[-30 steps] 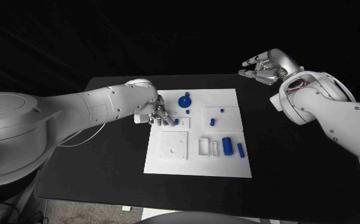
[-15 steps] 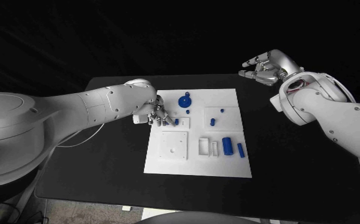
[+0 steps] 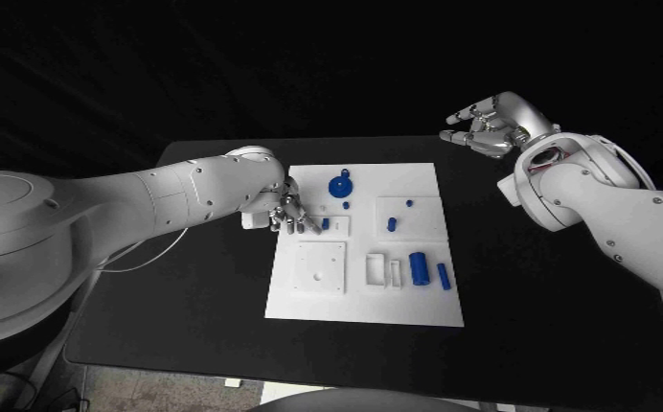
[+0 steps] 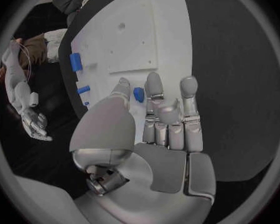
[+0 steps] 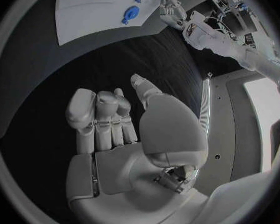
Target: Assemble the parts on the task board
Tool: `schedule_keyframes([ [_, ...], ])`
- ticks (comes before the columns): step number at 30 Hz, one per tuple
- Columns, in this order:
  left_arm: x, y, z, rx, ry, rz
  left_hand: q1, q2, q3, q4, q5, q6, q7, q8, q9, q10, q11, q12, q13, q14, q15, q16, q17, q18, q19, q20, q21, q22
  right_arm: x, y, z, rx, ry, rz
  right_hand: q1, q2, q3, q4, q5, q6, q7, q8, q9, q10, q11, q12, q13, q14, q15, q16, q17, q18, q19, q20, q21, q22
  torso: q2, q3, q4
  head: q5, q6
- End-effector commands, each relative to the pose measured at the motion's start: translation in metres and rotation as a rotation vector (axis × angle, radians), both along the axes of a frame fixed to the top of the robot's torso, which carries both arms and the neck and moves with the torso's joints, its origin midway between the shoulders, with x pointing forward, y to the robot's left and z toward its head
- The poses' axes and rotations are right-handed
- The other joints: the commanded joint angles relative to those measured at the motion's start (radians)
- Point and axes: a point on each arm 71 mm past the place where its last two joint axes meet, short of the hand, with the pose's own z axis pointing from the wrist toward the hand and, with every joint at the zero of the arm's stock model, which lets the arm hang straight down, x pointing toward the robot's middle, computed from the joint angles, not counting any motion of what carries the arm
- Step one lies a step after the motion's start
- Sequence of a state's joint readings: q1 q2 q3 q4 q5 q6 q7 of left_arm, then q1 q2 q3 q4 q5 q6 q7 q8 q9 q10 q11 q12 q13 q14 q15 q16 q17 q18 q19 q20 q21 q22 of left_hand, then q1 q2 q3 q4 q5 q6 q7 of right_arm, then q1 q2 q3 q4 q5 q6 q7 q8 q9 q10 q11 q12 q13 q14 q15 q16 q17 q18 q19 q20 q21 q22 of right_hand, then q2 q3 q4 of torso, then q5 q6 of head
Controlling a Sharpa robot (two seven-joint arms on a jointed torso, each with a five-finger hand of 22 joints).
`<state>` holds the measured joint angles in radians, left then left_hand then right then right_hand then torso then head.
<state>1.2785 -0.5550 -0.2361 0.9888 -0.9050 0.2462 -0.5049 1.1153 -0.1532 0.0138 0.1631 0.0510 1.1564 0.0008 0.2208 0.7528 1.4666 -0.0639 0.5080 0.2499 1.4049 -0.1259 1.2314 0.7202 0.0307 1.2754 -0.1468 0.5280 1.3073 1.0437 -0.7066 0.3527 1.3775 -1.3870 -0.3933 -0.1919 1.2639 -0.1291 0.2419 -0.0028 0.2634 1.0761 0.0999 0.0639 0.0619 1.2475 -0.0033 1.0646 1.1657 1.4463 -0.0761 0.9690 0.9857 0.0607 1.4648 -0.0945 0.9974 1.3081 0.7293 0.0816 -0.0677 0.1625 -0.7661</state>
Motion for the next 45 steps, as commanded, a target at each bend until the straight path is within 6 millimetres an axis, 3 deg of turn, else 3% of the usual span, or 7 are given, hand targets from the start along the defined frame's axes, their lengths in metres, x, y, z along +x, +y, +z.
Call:
schedule_keyframes([
  [1, -0.004, 0.000, -0.005, 0.004, 0.028, -0.012, 0.005, 0.012, 0.002, -0.009, -0.001, -0.005, 0.000, 0.006, -0.006, 0.041, 0.004, 0.001, -0.001, -0.007, 0.000, -0.005, -0.002, -0.004, -0.004, 0.003, -0.007, 0.017, 0.000, 0.000, 0.000, -0.003, 0.001, 0.008, 0.001, 0.000, 0.004, -0.003, 0.004, -0.001, 0.001, -0.002, 0.000, -0.003, 0.001, -0.005, -0.001, -0.001, 0.002, -0.004, 0.000, 0.012, 0.029, 0.003, -0.004, 0.130, 0.000, 0.0000, -0.0008, 0.001, 0.000],
  [14, -0.009, 0.013, 0.014, -0.060, -0.035, 0.024, 0.008, 0.043, 0.003, -0.056, 0.027, -0.039, 0.013, -0.007, -0.066, 0.030, 0.013, -0.013, -0.005, -0.024, 0.006, -0.025, -0.041, 0.000, -0.012, 0.010, -0.019, 0.014, -0.001, -0.002, -0.002, -0.004, 0.005, 0.004, 0.001, 0.000, 0.004, -0.003, 0.004, -0.001, 0.001, -0.002, 0.000, -0.003, 0.001, -0.005, -0.001, -0.001, 0.002, -0.004, 0.000, 0.012, 0.029, 0.003, -0.004, 0.130, -0.001, 0.0005, 0.0005, 0.000, 0.004],
  [15, -0.009, 0.014, 0.018, -0.070, -0.045, 0.033, 0.011, 0.056, -0.002, -0.066, 0.040, -0.056, 0.023, -0.023, -0.102, 0.020, 0.019, -0.024, -0.009, -0.041, 0.011, -0.046, -0.071, -0.002, -0.021, 0.013, -0.031, 0.010, -0.001, -0.002, -0.002, -0.005, 0.005, 0.003, 0.001, 0.000, 0.004, -0.003, 0.004, -0.001, 0.001, -0.002, 0.000, -0.003, 0.001, -0.005, -0.001, -0.001, 0.002, -0.004, 0.000, 0.012, 0.029, 0.003, -0.004, 0.130, -0.001, 0.0004, 0.0015, -0.001, 0.004],
  [18, -0.011, 0.018, 0.026, -0.090, -0.066, 0.053, 0.043, 0.087, -0.018, -0.109, 0.209, -0.105, 0.044, -0.055, -0.168, -0.034, 0.029, -0.062, -0.025, -0.079, 0.025, -0.100, -0.121, -0.003, -0.044, 0.025, -0.070, -0.011, -0.001, -0.003, -0.002, -0.005, 0.005, 0.002, 0.001, 0.000, 0.004, -0.003, 0.004, -0.001, 0.001, -0.002, 0.000, -0.003, 0.001, -0.005, -0.001, -0.001, 0.002, -0.004, 0.000, 0.012, 0.029, 0.003, -0.004, 0.130, -0.001, 0.0005, 0.0025, -0.001, 0.005],
  [23, -0.019, 0.025, 0.036, -0.145, -0.083, 0.097, 0.067, 0.146, -0.077, -0.163, 0.263, -0.120, 0.054, -0.032, -0.305, -0.059, 0.036, -0.104, -0.050, -0.094, 0.036, -0.134, -0.173, -0.001, -0.038, 0.037, -0.133, -0.043, -0.001, -0.005, -0.002, -0.007, 0.006, -0.002, 0.001, 0.000, 0.004, -0.003, 0.004, -0.001, 0.001, -0.002, 0.000, -0.003, 0.001, -0.005, -0.001, -0.001, 0.002, -0.004, 0.000, 0.012, 0.029, 0.003, -0.004, 0.130, -0.001, 0.0002, 0.0003, 0.000, 0.007],
  [38, -0.037, 0.020, 0.044, -0.281, -0.198, 0.222, 0.066, 0.135, -0.087, -0.103, 0.268, -0.104, 0.076, -0.027, -0.630, -0.057, 0.063, -0.282, -0.148, -0.099, 0.058, -0.207, -0.231, 0.008, -0.007, 0.059, -0.255, -0.086, -0.001, -0.009, -0.004, -0.009, 0.010, -0.010, 0.001, 0.000, 0.004, -0.003, 0.004, -0.001, 0.001, -0.002, 0.000, -0.003, 0.001, -0.005, -0.001, -0.001, 0.002, -0.004, 0.000, 0.012, 0.029, 0.003, -0.004, 0.130, 0.000, 0.0029, -0.0006, 0.008, 0.007],
  [45, -0.040, 0.019, 0.039, -0.269, -0.227, 0.261, 0.054, 0.124, -0.082, -0.069, 0.273, -0.066, 0.072, -0.056, -0.676, -0.041, 0.060, -0.307, -0.153, -0.089, 0.057, -0.210, -0.227, 0.010, 0.009, 0.057, -0.272, -0.076, -0.001, -0.009, -0.004, -0.008, 0.010, -0.010, 0.001, 0.000, 0.004, -0.003, 0.004, -0.001, 0.001, -0.002, 0.000, -0.003, 0.001, -0.005, -0.001, -0.001, 0.002, -0.004, 0.000, 0.012, 0.029, 0.003, -0.004, 0.130, -0.001, 0.0024, -0.0028, 0.010, 0.007],
])
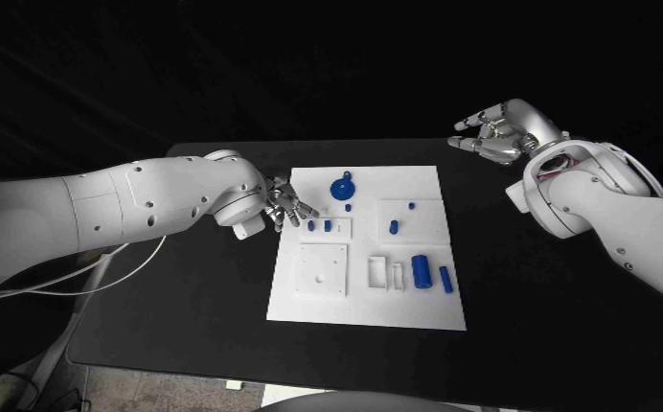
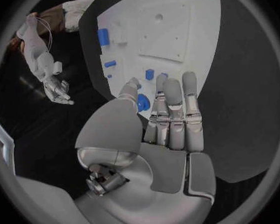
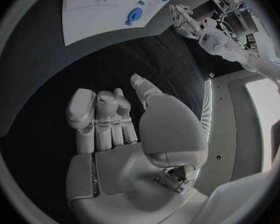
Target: Assemble the parts on the task board
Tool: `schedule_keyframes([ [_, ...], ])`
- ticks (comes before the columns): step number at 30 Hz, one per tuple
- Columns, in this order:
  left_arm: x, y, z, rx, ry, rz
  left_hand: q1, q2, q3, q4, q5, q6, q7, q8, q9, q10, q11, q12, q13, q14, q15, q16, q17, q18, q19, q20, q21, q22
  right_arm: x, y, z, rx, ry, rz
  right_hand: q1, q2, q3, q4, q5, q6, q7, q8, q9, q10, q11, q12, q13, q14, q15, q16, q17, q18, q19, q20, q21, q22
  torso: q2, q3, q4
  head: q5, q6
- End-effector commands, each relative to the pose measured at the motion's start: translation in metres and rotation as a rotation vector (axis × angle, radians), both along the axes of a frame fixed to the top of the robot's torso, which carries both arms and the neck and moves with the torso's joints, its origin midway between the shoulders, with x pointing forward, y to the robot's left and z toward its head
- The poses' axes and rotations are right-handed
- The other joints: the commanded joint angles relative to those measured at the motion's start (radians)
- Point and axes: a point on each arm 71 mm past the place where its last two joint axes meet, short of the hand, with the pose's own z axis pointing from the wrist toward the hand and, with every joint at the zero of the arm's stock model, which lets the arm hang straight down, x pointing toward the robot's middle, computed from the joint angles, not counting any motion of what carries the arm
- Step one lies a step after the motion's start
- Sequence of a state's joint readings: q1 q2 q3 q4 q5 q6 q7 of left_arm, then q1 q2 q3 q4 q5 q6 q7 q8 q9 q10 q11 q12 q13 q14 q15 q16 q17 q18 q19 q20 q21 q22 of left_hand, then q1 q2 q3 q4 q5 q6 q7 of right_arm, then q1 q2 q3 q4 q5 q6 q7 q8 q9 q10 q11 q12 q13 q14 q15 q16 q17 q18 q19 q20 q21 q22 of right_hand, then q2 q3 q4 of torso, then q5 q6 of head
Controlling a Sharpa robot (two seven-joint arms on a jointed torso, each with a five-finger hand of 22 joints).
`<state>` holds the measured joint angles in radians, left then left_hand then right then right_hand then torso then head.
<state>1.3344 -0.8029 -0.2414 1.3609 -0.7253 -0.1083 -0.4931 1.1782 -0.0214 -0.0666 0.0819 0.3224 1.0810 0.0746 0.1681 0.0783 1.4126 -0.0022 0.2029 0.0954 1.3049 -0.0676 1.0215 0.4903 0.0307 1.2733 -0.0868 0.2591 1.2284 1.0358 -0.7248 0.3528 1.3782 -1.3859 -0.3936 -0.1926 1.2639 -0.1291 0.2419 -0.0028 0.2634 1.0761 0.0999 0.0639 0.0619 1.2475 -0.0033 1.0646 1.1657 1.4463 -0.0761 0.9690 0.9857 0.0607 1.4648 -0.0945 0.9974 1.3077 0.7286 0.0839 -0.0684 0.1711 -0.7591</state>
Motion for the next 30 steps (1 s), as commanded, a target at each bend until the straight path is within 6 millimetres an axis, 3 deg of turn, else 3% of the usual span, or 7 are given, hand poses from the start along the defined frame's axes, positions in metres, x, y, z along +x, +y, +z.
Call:
schedule_keyframes([
  [1, 0.001, 0.000, -0.001, -0.010, -0.042, 0.064, -0.017, -0.014, 0.002, 0.027, -0.001, 0.016, -0.004, -0.004, -0.002, 0.019, -0.003, -0.002, 0.002, 0.015, -0.003, 0.000, 0.004, 0.010, 0.015, -0.004, -0.004, 0.005, 0.000, 0.001, 0.000, 0.000, 0.002, 0.006, 0.001, 0.000, 0.004, -0.003, 0.004, -0.001, 0.001, -0.002, 0.000, -0.003, 0.001, -0.005, -0.001, -0.001, 0.002, -0.004, 0.000, 0.012, 0.029, 0.003, -0.004, 0.130, 0.000, -0.0003, -0.0026, 0.002, 0.001],
  [5, 0.000, -0.001, -0.006, 0.015, -0.037, 0.068, -0.035, -0.040, 0.029, 0.088, -0.001, 0.046, -0.014, 0.001, 0.003, 0.048, -0.015, 0.013, 0.019, 0.033, -0.015, 0.012, 0.014, 0.005, 0.035, -0.016, 0.004, 0.023, 0.000, 0.001, 0.000, 0.001, 0.002, 0.006, 0.001, 0.000, 0.004, -0.003, 0.004, -0.001, 0.001, -0.002, 0.000, -0.003, 0.001, -0.005, -0.001, -0.001, 0.002, -0.004, 0.000, 0.012, 0.029, 0.003, -0.004, 0.130, 0.000, 0.0001, -0.0035, 0.002, 0.002],
  [10, 0.001, -0.002, -0.011, 0.040, -0.012, 0.061, -0.053, -0.041, 0.035, 0.112, -0.001, 0.074, -0.025, 0.009, 0.009, 0.063, -0.021, 0.024, 0.030, 0.038, -0.018, 0.018, 0.020, 0.003, 0.037, -0.019, 0.005, 0.035, 0.000, 0.001, -0.001, 0.001, 0.003, 0.006, 0.001, 0.000, 0.004, -0.003, 0.004, -0.001, 0.001, -0.002, 0.000, -0.003, 0.001, -0.005, -0.001, -0.001, 0.002, -0.004, 0.000, 0.012, 0.029, 0.003, -0.004, 0.130, 0.001, 0.0004, -0.0038, 0.001, 0.002],
  [17, 0.001, -0.002, -0.015, 0.065, 0.024, 0.039, -0.067, -0.038, 0.040, 0.119, 0.003, 0.095, -0.032, 0.013, 0.020, 0.067, -0.026, 0.038, 0.046, 0.033, -0.022, 0.042, 0.040, 0.000, 0.036, -0.024, 0.014, 0.064, 0.000, 0.001, -0.001, 0.001, 0.005, 0.005, 0.001, 0.000, 0.003, -0.002, 0.006, -0.002, 0.001, -0.002, 0.000, -0.002, 0.001, -0.005, -0.001, -0.001, 0.002, -0.004, 0.000, 0.012, 0.029, 0.003, -0.003, 0.130, 0.001, -0.0006, -0.0017, -0.001, 0.002],
  [19, 0.001, -0.002, -0.016, 0.072, 0.029, 0.033, -0.070, -0.032, 0.037, 0.111, 0.006, 0.098, -0.037, 0.022, 0.062, 0.066, -0.029, 0.047, 0.054, 0.033, -0.024, 0.050, 0.047, -0.001, 0.037, -0.026, 0.014, 0.082, 0.000, 0.001, -0.001, 0.002, 0.005, 0.006, 0.001, 0.000, 0.003, -0.002, 0.006, -0.002, 0.001, -0.002, 0.000, -0.002, 0.001, -0.005, -0.001, -0.001, 0.002, -0.004, 0.000, 0.012, 0.029, 0.003, -0.003, 0.130, 0.001, -0.0007, -0.0016, -0.001, 0.002],
  [30, 0.003, -0.004, -0.018, 0.086, 0.038, 0.020, -0.064, -0.022, 0.030, 0.096, 0.026, 0.099, -0.041, 0.026, 0.100, 0.064, -0.031, 0.061, 0.061, 0.031, -0.026, 0.058, 0.053, -0.003, 0.039, -0.028, 0.011, 0.092, 0.000, 0.002, -0.002, 0.002, 0.006, 0.006, 0.001, 0.000, 0.003, -0.002, 0.006, -0.002, 0.001, -0.002, 0.000, -0.002, 0.001, -0.005, -0.001, -0.001, 0.002, -0.004, 0.000, 0.012, 0.029, 0.003, -0.003, 0.130, 0.001, -0.0009, -0.0022, -0.002, 0.001],
])
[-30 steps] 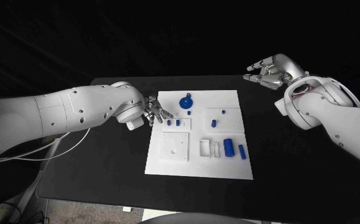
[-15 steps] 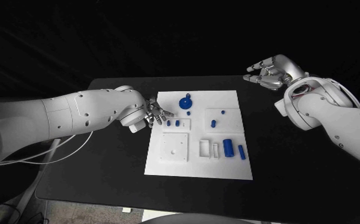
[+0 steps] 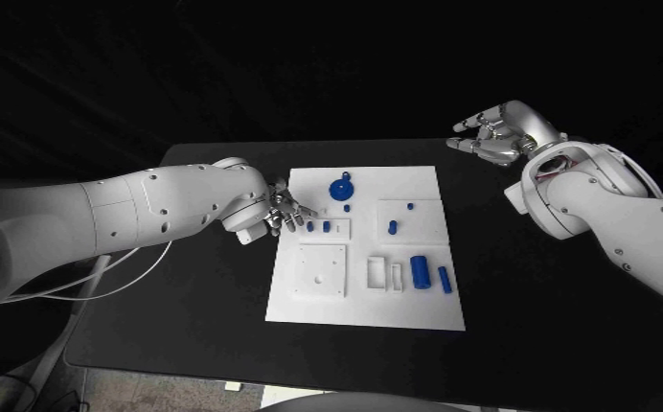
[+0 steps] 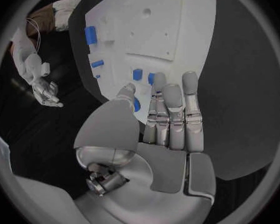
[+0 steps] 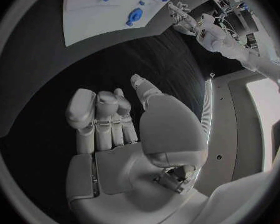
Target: Assemble the parts on the task board
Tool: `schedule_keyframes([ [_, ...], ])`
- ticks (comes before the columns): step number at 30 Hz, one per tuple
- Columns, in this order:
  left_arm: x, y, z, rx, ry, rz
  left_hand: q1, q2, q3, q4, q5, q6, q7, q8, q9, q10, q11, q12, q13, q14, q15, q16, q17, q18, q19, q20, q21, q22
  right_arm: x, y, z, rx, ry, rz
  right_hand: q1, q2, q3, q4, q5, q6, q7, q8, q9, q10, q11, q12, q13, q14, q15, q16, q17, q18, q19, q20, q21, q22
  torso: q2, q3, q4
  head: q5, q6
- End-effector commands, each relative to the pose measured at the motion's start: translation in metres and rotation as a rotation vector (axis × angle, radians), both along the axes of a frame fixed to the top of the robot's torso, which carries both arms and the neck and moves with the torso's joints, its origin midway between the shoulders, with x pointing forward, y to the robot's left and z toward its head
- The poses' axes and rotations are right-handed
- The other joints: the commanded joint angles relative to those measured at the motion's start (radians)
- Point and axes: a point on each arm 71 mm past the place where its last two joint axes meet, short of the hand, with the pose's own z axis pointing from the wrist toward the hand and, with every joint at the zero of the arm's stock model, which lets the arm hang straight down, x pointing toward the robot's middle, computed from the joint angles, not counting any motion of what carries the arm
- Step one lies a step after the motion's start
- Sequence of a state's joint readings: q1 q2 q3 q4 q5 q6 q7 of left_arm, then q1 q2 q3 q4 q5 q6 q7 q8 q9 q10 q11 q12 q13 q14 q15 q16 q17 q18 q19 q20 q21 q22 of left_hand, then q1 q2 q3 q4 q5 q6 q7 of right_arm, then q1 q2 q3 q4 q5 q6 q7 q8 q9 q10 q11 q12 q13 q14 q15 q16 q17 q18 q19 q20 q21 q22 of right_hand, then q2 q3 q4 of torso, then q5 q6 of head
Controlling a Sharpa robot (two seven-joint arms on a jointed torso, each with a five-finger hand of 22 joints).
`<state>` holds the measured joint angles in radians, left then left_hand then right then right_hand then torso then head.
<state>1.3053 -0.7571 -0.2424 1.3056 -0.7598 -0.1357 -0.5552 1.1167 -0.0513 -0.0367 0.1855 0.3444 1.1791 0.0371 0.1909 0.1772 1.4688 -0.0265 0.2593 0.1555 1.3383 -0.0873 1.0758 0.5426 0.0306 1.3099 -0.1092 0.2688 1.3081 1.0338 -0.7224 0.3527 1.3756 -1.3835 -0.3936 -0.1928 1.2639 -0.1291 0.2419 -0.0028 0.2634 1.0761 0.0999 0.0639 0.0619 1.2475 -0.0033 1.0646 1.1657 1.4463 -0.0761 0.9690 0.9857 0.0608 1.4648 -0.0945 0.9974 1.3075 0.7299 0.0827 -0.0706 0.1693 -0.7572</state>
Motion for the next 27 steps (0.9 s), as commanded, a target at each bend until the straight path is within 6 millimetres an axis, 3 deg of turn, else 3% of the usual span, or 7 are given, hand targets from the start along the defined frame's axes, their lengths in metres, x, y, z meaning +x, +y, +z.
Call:
schedule_keyframes([
  [1, 0.000, -0.004, -0.002, 0.015, 0.023, -0.029, -0.003, 0.009, -0.002, -0.011, 0.004, 0.000, -0.003, 0.002, 0.004, 0.007, -0.007, 0.005, 0.001, -0.003, -0.006, 0.003, 0.001, -0.003, 0.002, -0.005, 0.001, 0.013, 0.000, 0.001, 0.000, 0.000, 0.002, 0.007, 0.001, 0.000, 0.003, -0.002, 0.006, -0.002, 0.001, -0.002, 0.000, -0.002, 0.001, -0.005, -0.001, -0.001, 0.002, -0.004, 0.000, 0.012, 0.029, 0.003, -0.003, 0.130, 0.000, 0.0001, 0.0002, -0.001, -0.001],
  [27, 0.005, -0.008, -0.016, 0.033, 0.062, -0.044, -0.002, 0.009, -0.003, -0.024, -0.010, -0.008, -0.001, -0.002, 0.015, -0.002, -0.004, 0.007, 0.001, -0.006, -0.004, -0.003, -0.002, -0.002, -0.001, -0.003, -0.003, 0.013, 0.000, 0.001, -0.001, 0.000, 0.002, 0.007, 0.001, 0.000, 0.003, -0.002, 0.006, -0.002, 0.001, -0.002, 0.000, -0.002, 0.001, -0.005, -0.001, -0.001, 0.002, -0.004, 0.000, 0.012, 0.029, 0.003, -0.003, 0.130, 0.000, 0.0003, 0.0002, -0.005, 0.000],
])
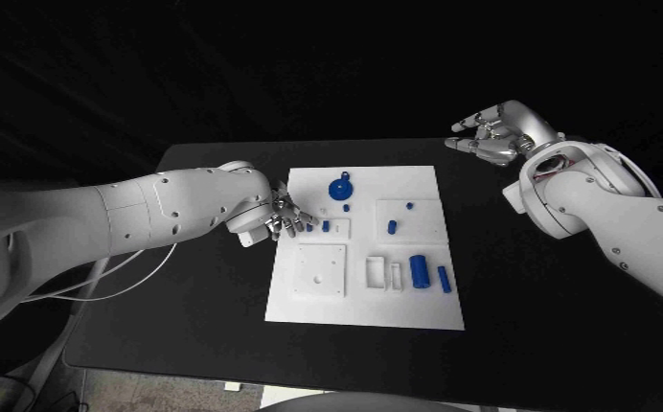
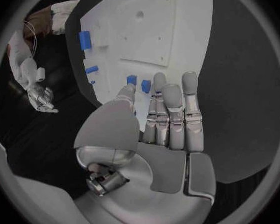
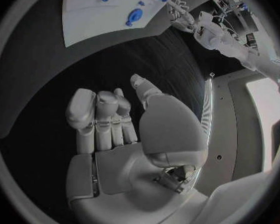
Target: Assemble the parts on the task board
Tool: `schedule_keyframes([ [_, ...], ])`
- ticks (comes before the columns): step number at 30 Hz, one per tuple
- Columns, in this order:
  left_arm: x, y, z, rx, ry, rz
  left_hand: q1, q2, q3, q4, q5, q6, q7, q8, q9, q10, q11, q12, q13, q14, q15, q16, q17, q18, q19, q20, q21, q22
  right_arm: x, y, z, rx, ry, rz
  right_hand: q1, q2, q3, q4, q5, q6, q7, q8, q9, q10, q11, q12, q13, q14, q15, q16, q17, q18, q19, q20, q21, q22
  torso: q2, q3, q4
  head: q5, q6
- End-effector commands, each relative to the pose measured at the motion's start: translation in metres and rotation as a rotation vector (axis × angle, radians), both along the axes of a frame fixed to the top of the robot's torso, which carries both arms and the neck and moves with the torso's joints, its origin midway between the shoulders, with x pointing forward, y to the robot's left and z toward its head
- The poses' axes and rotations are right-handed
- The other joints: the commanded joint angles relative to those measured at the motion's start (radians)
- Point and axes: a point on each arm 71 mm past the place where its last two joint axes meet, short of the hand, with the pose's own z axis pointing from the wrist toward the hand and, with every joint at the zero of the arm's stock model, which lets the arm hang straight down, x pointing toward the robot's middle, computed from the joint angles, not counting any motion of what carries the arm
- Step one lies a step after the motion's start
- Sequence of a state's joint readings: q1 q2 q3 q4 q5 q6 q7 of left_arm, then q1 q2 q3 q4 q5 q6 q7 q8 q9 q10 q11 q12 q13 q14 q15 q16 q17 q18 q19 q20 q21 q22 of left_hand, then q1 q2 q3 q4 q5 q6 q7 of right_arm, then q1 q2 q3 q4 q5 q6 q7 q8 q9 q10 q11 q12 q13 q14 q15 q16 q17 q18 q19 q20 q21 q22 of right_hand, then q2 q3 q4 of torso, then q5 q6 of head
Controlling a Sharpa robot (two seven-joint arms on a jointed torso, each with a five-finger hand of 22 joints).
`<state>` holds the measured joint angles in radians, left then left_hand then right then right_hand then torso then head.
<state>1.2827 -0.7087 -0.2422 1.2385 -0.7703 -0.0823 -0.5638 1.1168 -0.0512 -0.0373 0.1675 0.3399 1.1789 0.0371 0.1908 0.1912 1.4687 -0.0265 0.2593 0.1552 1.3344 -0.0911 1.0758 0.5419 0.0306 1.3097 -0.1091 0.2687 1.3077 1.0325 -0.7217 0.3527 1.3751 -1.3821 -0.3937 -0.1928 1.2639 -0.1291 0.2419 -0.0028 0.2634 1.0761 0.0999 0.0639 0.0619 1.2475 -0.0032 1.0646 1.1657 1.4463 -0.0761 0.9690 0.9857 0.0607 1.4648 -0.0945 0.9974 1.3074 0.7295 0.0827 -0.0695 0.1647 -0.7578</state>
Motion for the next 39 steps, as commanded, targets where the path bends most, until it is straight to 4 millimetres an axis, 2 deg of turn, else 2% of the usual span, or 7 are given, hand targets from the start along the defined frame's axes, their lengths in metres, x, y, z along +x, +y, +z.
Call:
schedule_keyframes([
  [1, 0.000, -0.003, -0.002, 0.001, 0.014, -0.020, -0.002, 0.009, -0.003, -0.006, -0.005, -0.008, -0.001, -0.002, 0.001, -0.002, -0.004, 0.007, 0.001, -0.003, 0.000, -0.003, -0.001, -0.002, -0.001, -0.003, -0.003, 0.014, 0.000, 0.001, 0.000, -0.001, 0.000, 0.007, 0.001, 0.000, 0.003, -0.002, 0.006, -0.002, 0.001, -0.002, 0.000, -0.002, 0.001, -0.005, -0.001, -0.001, 0.002, -0.004, 0.000, 0.012, 0.029, 0.003, -0.003, 0.130, 0.000, 0.0005, -0.0006, 0.000, 0.000],
  [10, 0.002, -0.006, -0.005, -0.005, 0.020, -0.025, 0.001, 0.018, -0.008, -0.019, -0.006, -0.010, 0.000, -0.003, 0.003, -0.004, -0.004, 0.006, -0.001, -0.004, 0.000, -0.005, -0.003, -0.002, -0.002, -0.003, -0.006, 0.014, -0.001, 0.001, 0.000, -0.001, 0.000, 0.007, 0.001, 0.000, 0.003, -0.002, 0.006, -0.002, 0.001, -0.002, 0.000, -0.002, 0.001, -0.005, -0.001, -0.001, 0.002, -0.004, 0.000, 0.012, 0.029, 0.003, -0.003, 0.130, 0.000, 0.0010, -0.0002, -0.003, 0.000],
  [26, 0.005, -0.008, -0.008, -0.001, 0.033, -0.031, 0.033, 0.067, -0.029, -0.087, 0.000, -0.012, -0.002, -0.006, 0.005, -0.005, -0.005, 0.003, -0.006, -0.005, 0.000, -0.004, -0.005, -0.003, -0.003, -0.003, -0.009, 0.014, -0.001, 0.001, 0.000, -0.002, 0.001, 0.007, 0.001, 0.000, 0.003, -0.002, 0.006, -0.002, 0.001, -0.002, 0.000, -0.002, 0.001, -0.005, -0.001, -0.001, 0.002, -0.004, 0.000, 0.012, 0.029, 0.003, -0.003, 0.130, 0.000, 0.0003, -0.0003, -0.005, 0.001],
  [39, 0.006, -0.010, -0.012, -0.002, 0.049, -0.036, 0.038, 0.081, -0.035, -0.107, 0.000, -0.015, -0.001, -0.009, 0.003, -0.007, -0.004, 0.001, -0.009, -0.006, 0.000, -0.005, -0.006, -0.004, -0.003, -0.003, -0.010, 0.015, -0.001, 0.001, 0.000, -0.002, 0.001, 0.008, 0.001, 0.000, 0.003, -0.002, 0.006, -0.002, 0.001, -0.002, 0.000, -0.002, 0.001, -0.005, -0.001, -0.001, 0.002, -0.004, 0.000, 0.012, 0.029, 0.003, -0.003, 0.130, 0.000, -0.0002, -0.0002, -0.006, 0.001],
])
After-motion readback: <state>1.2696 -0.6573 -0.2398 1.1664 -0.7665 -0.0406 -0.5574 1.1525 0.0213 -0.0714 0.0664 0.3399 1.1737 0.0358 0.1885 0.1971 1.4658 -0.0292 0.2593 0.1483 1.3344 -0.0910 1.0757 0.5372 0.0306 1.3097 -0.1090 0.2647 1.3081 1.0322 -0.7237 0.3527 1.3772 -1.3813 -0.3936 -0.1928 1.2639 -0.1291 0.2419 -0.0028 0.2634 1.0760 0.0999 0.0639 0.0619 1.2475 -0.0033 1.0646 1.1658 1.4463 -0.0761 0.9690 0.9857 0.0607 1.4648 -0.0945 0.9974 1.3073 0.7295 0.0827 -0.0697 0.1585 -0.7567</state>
